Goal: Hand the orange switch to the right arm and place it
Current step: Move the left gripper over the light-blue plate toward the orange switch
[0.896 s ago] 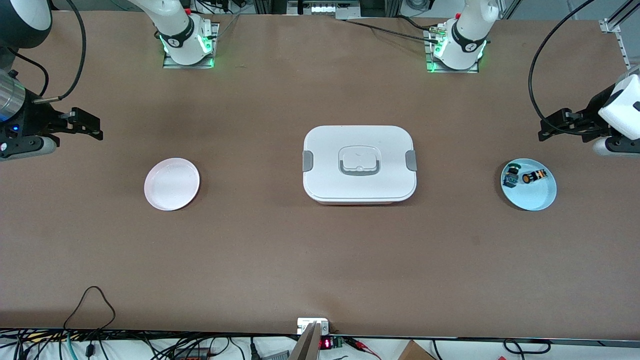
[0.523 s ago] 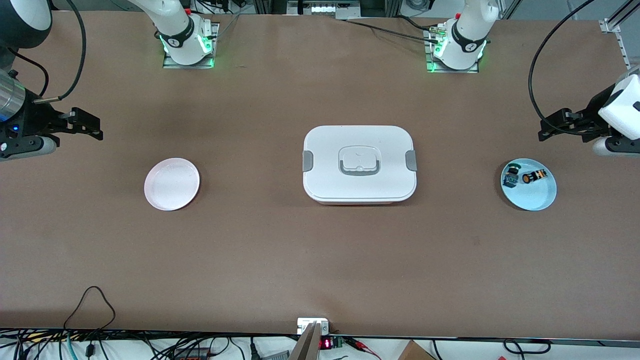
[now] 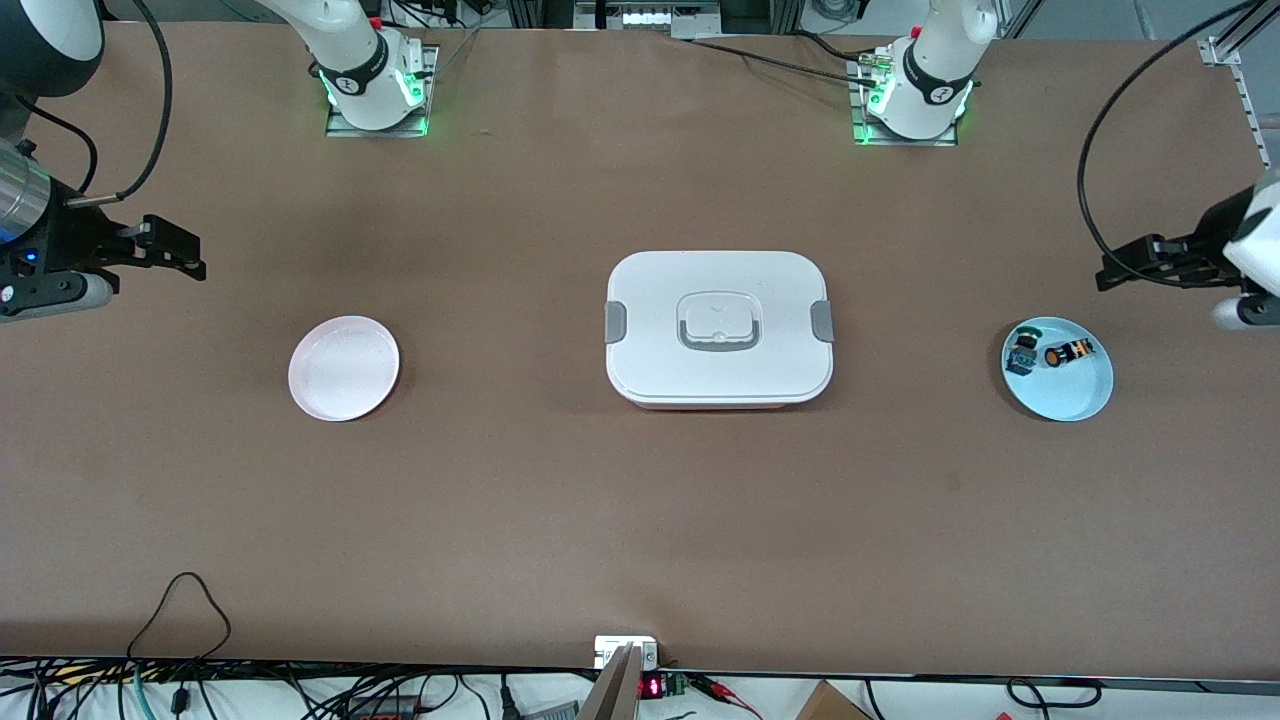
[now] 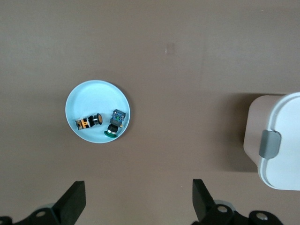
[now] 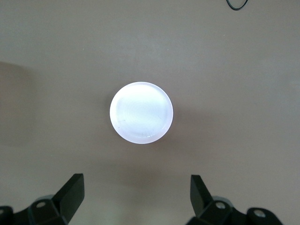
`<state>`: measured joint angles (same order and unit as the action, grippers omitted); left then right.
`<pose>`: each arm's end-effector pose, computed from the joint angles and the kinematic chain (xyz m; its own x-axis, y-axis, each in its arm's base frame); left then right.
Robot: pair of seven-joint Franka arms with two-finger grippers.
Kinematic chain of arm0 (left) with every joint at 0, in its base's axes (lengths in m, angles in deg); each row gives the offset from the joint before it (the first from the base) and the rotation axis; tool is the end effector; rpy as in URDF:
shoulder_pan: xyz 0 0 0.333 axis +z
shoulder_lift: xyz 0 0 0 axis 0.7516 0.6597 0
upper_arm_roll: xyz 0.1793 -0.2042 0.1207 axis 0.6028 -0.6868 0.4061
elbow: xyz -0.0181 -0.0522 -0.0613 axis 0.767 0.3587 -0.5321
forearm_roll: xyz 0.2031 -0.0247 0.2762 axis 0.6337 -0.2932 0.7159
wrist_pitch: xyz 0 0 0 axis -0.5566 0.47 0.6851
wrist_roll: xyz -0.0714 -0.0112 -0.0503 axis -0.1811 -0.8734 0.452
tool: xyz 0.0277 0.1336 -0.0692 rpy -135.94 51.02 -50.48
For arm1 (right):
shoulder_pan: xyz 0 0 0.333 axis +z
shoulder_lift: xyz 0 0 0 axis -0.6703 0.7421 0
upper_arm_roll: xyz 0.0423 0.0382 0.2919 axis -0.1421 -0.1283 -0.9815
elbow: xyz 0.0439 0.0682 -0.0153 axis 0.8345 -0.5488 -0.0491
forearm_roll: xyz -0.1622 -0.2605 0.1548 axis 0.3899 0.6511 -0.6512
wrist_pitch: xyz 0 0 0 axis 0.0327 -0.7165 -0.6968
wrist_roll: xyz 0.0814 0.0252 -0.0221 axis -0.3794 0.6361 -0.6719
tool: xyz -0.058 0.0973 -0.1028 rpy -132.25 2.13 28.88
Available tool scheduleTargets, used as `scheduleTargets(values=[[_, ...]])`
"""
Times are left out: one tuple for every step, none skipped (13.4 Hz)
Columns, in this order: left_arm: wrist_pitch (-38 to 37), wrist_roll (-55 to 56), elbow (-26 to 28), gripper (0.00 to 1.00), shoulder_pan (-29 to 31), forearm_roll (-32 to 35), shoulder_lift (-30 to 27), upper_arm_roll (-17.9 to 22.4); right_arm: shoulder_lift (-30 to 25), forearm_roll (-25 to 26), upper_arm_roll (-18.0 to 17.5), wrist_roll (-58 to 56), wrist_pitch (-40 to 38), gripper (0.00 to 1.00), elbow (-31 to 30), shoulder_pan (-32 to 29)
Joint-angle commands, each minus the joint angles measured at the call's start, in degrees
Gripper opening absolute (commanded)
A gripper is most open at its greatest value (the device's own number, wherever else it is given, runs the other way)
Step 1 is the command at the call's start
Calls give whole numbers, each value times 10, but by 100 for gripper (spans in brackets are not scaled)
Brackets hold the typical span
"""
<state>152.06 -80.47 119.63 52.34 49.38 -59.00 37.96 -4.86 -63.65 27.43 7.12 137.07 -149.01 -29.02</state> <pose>0.5243 0.0481 0.4922 0.9869 0.0871 -0.1358 0.0925 -0.9951 0.0337 0.5322 0.0113 0.5150 0.9823 0.1783 -0.0578 0.1787 -0.9839 0.0014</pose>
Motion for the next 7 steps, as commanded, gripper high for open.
scheduleTargets(values=[[2, -8, 8, 100, 11, -12, 20, -1, 3, 0, -2, 0, -8, 100, 10, -3], [2, -8, 11, 100, 10, -12, 25, -1, 2, -1, -2, 0, -8, 100, 10, -3], [15, -8, 21, 100, 10, -11, 27, -1, 2, -1, -2, 0, -8, 100, 10, -3], [35, -8, 37, 100, 10, -11, 31, -1, 3, -1, -2, 0, -8, 100, 10, -3], [47, -8, 49, 100, 11, -12, 34, -1, 2, -1, -2, 0, -8, 100, 10, -3], [50, -8, 51, 100, 11, -12, 42, -1, 2, -1, -2, 0, -8, 100, 10, -3], [51, -8, 51, 100, 11, -12, 44, -1, 2, -1, -2, 0, -8, 100, 10, -3]])
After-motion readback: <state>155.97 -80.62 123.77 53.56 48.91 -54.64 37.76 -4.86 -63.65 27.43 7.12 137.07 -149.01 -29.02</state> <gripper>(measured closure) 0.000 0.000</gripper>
